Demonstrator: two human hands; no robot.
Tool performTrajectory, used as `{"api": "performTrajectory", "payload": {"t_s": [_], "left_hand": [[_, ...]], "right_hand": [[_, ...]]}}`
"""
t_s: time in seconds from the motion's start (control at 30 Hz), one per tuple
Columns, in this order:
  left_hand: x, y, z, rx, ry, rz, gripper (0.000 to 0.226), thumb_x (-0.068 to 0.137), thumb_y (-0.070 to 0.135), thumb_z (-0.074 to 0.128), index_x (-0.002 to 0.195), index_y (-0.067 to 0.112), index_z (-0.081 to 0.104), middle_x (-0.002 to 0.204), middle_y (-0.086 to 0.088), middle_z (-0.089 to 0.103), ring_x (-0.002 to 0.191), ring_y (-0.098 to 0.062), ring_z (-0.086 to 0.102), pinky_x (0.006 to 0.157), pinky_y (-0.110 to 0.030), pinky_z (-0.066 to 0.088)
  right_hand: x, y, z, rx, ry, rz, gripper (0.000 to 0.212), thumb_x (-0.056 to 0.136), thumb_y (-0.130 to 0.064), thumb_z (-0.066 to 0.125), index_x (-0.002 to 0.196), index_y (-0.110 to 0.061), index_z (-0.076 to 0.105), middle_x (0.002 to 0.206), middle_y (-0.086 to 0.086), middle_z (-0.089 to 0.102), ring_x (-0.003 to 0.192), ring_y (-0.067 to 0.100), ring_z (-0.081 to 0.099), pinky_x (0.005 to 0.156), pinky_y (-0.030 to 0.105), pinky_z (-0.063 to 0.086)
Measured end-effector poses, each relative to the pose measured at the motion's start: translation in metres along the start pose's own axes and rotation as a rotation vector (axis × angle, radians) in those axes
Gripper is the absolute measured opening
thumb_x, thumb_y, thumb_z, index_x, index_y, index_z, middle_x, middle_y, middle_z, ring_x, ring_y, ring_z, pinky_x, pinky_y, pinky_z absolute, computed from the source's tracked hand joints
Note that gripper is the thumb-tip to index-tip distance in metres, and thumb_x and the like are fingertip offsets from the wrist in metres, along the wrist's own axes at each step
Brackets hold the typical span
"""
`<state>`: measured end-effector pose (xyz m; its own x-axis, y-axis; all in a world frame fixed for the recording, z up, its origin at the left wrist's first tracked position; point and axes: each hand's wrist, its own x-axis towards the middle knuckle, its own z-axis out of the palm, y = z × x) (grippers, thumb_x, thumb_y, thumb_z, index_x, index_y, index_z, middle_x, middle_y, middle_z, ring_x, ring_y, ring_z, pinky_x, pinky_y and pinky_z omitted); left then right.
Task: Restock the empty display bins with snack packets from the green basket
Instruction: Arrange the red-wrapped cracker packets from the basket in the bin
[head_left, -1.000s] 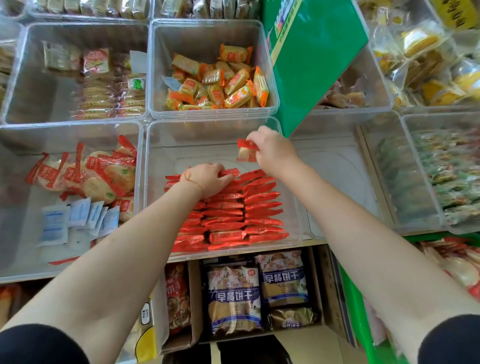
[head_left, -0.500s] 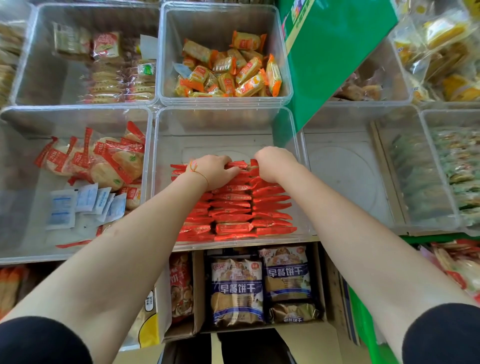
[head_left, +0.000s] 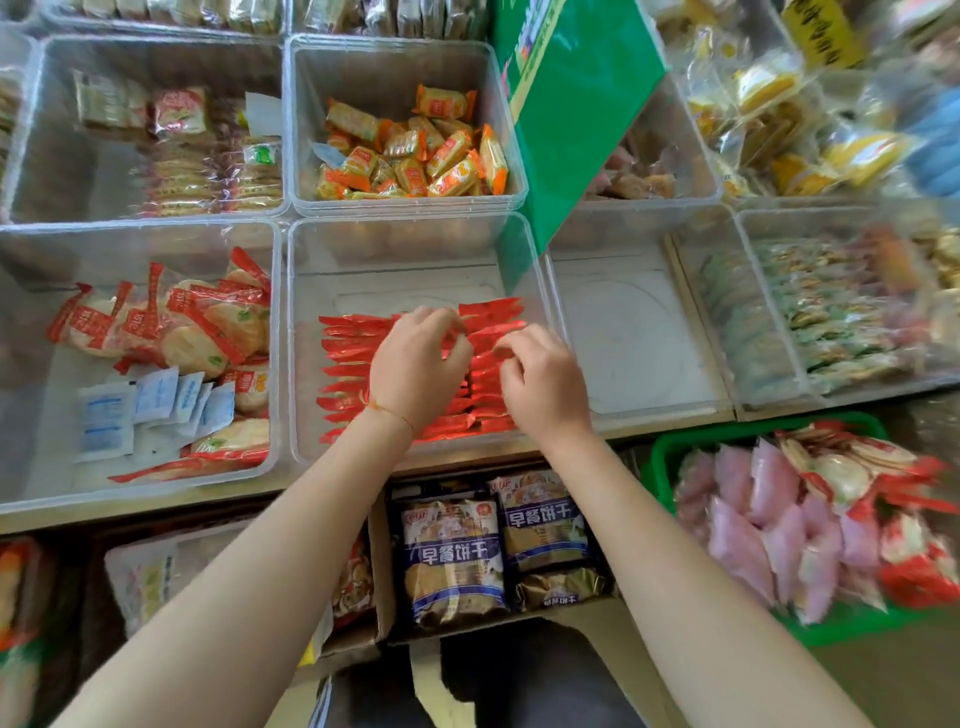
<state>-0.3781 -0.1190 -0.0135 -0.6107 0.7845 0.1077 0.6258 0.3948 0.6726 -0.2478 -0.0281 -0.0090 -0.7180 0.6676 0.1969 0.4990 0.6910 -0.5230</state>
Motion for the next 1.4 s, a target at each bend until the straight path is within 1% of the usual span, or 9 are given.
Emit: {"api": "performTrajectory", "payload": {"t_s": [0.13, 0.27, 0.53, 0.77, 0.93, 1.03, 1.1, 1.23, 1.4], "left_hand": [[-0.032, 0.054, 0.016, -0.098, -0.159, -0.004, 0.021, 0.089, 0.030, 0.054, 0.097, 0.020, 0.071, 0.085, 0.006, 0.070, 0.073, -0.014, 0.059, 0.069, -0.034, 0.050], [-0.048, 0.096, 0.056, -0.106, -0.244, -0.019, 0.022, 0.087, 0.027, 0.055, 0.099, 0.024, 0.073, 0.087, 0.005, 0.072, 0.081, -0.017, 0.064, 0.076, -0.035, 0.053], [-0.095, 0.215, 0.223, -0.104, -0.254, -0.212, 0.018, 0.089, 0.021, 0.057, 0.095, 0.024, 0.074, 0.076, 0.006, 0.066, 0.073, -0.017, 0.061, 0.068, -0.028, 0.048], [-0.129, 0.331, 0.346, -0.108, -0.468, -0.348, 0.020, 0.086, 0.018, 0.055, 0.091, 0.024, 0.073, 0.081, 0.003, 0.072, 0.070, -0.018, 0.065, 0.073, -0.031, 0.054], [-0.131, 0.375, 0.369, -0.064, -0.513, -0.437, 0.025, 0.085, 0.029, 0.050, 0.102, 0.033, 0.067, 0.083, 0.006, 0.070, 0.071, -0.018, 0.068, 0.075, -0.038, 0.057], [-0.124, 0.393, 0.379, -0.064, -0.501, -0.464, 0.024, 0.087, 0.025, 0.049, 0.102, 0.031, 0.066, 0.085, 0.006, 0.071, 0.070, -0.017, 0.070, 0.076, -0.037, 0.057], [-0.117, 0.403, 0.386, -0.063, -0.492, -0.472, 0.024, 0.087, 0.019, 0.049, 0.102, 0.026, 0.067, 0.089, 0.002, 0.072, 0.070, -0.017, 0.071, 0.074, -0.034, 0.057], [-0.108, 0.415, 0.402, -0.074, -0.485, -0.487, 0.025, 0.088, 0.017, 0.051, 0.106, 0.022, 0.067, 0.088, 0.004, 0.070, 0.074, -0.017, 0.071, 0.076, -0.033, 0.056], [-0.105, 0.425, 0.417, -0.141, -0.521, -0.530, 0.022, 0.091, 0.015, 0.051, 0.106, 0.021, 0.065, 0.089, 0.003, 0.071, 0.075, -0.020, 0.071, 0.057, -0.024, 0.047]], "right_hand": [[-0.055, 0.024, -0.035, 0.027, 0.031, 0.144, 0.015, 0.085, -0.004, 0.050, 0.078, -0.007, 0.063, 0.080, 0.005, 0.062, 0.070, 0.024, 0.055, 0.057, 0.031, 0.041], [-0.085, 0.079, -0.058, 0.048, -0.042, 0.229, 0.015, 0.085, -0.005, 0.050, 0.076, -0.006, 0.062, 0.079, 0.008, 0.061, 0.074, 0.029, 0.055, 0.063, 0.042, 0.046], [-0.137, 0.259, -0.130, 0.099, -0.096, 0.225, 0.014, 0.087, -0.004, 0.051, 0.085, -0.006, 0.065, 0.089, 0.010, 0.064, 0.083, 0.029, 0.057, 0.067, 0.039, 0.045], [-0.182, 0.420, -0.224, -0.236, -0.234, 0.219, 0.025, 0.076, -0.004, 0.057, 0.099, -0.007, 0.068, 0.104, 0.015, 0.061, 0.102, 0.035, 0.053, 0.088, 0.044, 0.040], [-0.190, 0.469, -0.256, -0.319, -0.171, 0.279, 0.020, 0.074, -0.009, 0.065, 0.095, -0.009, 0.067, 0.114, 0.021, 0.060, 0.113, 0.042, 0.055, 0.101, 0.055, 0.042], [-0.183, 0.489, -0.275, -0.391, -0.325, 0.435, 0.044, 0.084, -0.019, 0.060, 0.128, -0.017, 0.055, 0.147, 0.021, 0.039, 0.141, 0.042, 0.028, 0.114, 0.056, 0.022], [-0.177, 0.504, -0.283, -0.360, -0.430, 0.540, 0.057, 0.086, -0.029, 0.060, 0.140, -0.023, 0.042, 0.154, 0.018, 0.027, 0.144, 0.042, 0.019, 0.114, 0.053, 0.020], [-0.174, 0.524, -0.288, -0.206, -0.493, 0.588, 0.054, 0.087, -0.030, 0.064, 0.138, -0.022, 0.046, 0.139, 0.013, 0.043, 0.128, 0.035, 0.037, 0.101, 0.045, 0.039], [-0.178, 0.535, -0.289, -0.193, -0.373, 0.458, 0.033, 0.092, -0.015, 0.055, 0.124, -0.022, 0.057, 0.126, 0.005, 0.055, 0.119, 0.028, 0.046, 0.097, 0.041, 0.038]]}}
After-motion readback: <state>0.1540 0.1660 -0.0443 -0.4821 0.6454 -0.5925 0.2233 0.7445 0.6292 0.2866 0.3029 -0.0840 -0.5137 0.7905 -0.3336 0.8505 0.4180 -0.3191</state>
